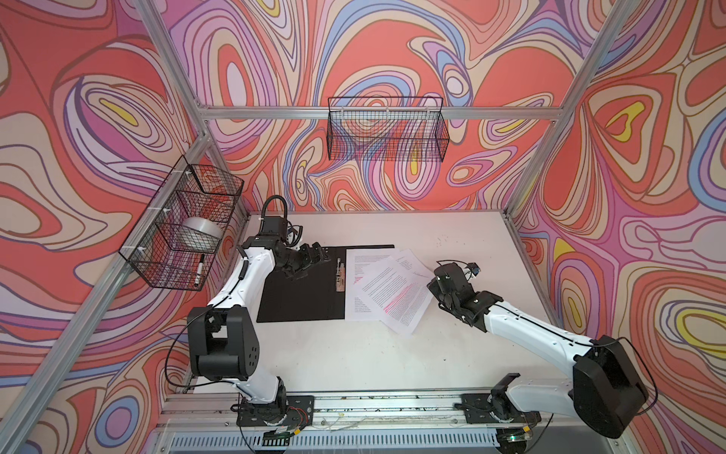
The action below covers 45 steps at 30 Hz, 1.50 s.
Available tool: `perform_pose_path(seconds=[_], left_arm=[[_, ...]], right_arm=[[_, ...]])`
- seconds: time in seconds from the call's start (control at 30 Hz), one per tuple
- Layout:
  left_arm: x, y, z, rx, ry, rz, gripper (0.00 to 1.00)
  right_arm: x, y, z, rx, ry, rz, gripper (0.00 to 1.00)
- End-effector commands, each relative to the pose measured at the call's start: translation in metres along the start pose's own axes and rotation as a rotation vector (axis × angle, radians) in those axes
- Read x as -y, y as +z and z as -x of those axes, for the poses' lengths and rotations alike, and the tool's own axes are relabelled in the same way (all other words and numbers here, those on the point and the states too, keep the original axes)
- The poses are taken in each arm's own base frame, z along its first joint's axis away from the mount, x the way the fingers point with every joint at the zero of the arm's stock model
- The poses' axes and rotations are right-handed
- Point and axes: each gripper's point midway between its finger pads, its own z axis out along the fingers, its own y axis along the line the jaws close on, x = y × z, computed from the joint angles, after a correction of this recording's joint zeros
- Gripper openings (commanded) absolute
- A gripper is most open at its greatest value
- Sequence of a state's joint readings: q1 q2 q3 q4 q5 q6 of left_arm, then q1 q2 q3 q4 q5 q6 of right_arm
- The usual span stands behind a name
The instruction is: Put the files into the folder
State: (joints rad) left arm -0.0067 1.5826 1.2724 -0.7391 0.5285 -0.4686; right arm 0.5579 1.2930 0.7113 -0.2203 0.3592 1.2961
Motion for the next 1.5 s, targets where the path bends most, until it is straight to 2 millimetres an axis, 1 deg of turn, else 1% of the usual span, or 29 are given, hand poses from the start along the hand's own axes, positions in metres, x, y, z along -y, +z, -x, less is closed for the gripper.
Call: perform_pose_path(seconds=[0.0, 0.03, 0.1, 0.2, 0.3, 0.4, 0.47, 0.53, 0.6, 0.67, 0.7, 0.73, 0.8, 0.83, 0.9, 0.93, 1.0, 1.1, 1.2, 1.23, 1.3, 1.37, 1.43, 1.47], left_arm=[[-0.016, -0.005, 0.000, 0.084, -0.072, 0.049, 0.99], [-0.019, -0.003, -0.005, 0.093, -0.085, 0.047, 0.99], [-0.018, 0.001, -0.016, 0.090, -0.085, 0.023, 0.98], [-0.004, 0.011, -0.030, 0.058, -0.001, -0.011, 0.97], [0.006, 0.025, -0.045, 0.006, 0.050, -0.053, 0.97], [0.013, 0.037, -0.058, -0.041, 0.089, -0.083, 0.97], [0.010, 0.044, -0.062, -0.056, 0.108, -0.060, 0.97], [0.005, 0.050, -0.068, -0.080, 0.103, -0.035, 0.97], [0.000, 0.056, -0.075, -0.106, 0.088, -0.015, 0.97], [-0.001, 0.062, -0.085, -0.126, 0.092, -0.010, 0.97], [0.005, 0.066, -0.092, -0.144, 0.103, -0.038, 0.98], [0.017, 0.070, -0.104, -0.178, 0.123, -0.102, 0.98], [0.032, 0.077, -0.125, -0.230, 0.143, -0.163, 0.98], [0.037, 0.080, -0.133, -0.244, 0.164, -0.168, 0.98], [0.047, 0.085, -0.147, -0.269, 0.214, -0.163, 0.99], [0.049, 0.089, -0.151, -0.279, 0.239, -0.136, 0.99], [0.048, 0.095, -0.158, -0.293, 0.271, -0.078, 0.99], [0.045, 0.105, -0.160, -0.294, 0.304, -0.032, 1.00], [0.029, 0.110, -0.153, -0.274, 0.320, 0.070, 1.00], [0.024, 0.110, -0.149, -0.255, 0.341, 0.115, 1.00], [0.022, 0.109, -0.147, -0.247, 0.381, 0.141, 1.00], [0.028, 0.108, -0.148, -0.257, 0.391, 0.131, 1.00], [0.035, 0.111, -0.148, -0.270, 0.392, 0.105, 1.00], [0.037, 0.112, -0.148, -0.280, 0.390, 0.102, 1.00]], right_arm=[[0.012, 0.013, -0.012, -0.007, 0.096, -0.009, 0.00], [0.013, 0.016, -0.017, -0.021, 0.097, -0.019, 0.00], [0.009, 0.021, -0.028, -0.046, 0.068, -0.028, 0.00], [0.006, 0.023, -0.045, -0.078, -0.002, -0.064, 0.00], [0.009, 0.028, -0.064, -0.132, -0.016, -0.063, 0.00], [0.016, 0.027, -0.083, -0.182, -0.034, -0.079, 0.12], [0.024, 0.021, -0.087, -0.184, -0.044, -0.103, 0.21], [0.030, 0.011, -0.085, -0.175, -0.045, -0.110, 0.30], [0.035, 0.003, -0.081, -0.173, -0.045, -0.108, 0.36], [0.040, -0.004, -0.076, -0.167, -0.048, -0.115, 0.42], [0.042, -0.006, -0.075, -0.167, -0.047, -0.116, 0.47], [0.045, -0.008, -0.074, -0.165, -0.043, -0.118, 0.51], [0.048, -0.011, -0.072, -0.159, -0.040, -0.113, 0.55], [0.050, -0.012, -0.072, -0.161, -0.038, -0.115, 0.61], [0.052, -0.013, -0.071, -0.160, -0.044, -0.120, 0.67], [0.053, -0.014, -0.072, -0.164, -0.056, -0.132, 0.70], [0.056, -0.015, -0.071, -0.169, -0.079, -0.162, 0.74], [0.063, -0.020, -0.071, -0.185, -0.126, -0.216, 0.75], [0.061, -0.030, -0.060, -0.165, -0.186, -0.236, 0.75], [0.061, -0.036, -0.054, -0.153, -0.220, -0.255, 0.78], [0.052, -0.045, -0.043, -0.139, -0.288, -0.266, 0.79], [0.040, -0.052, -0.034, -0.136, -0.355, -0.267, 0.78], [0.023, -0.051, -0.031, -0.161, -0.420, -0.223, 0.77], [0.018, -0.048, -0.030, -0.179, -0.435, -0.210, 0.77]])
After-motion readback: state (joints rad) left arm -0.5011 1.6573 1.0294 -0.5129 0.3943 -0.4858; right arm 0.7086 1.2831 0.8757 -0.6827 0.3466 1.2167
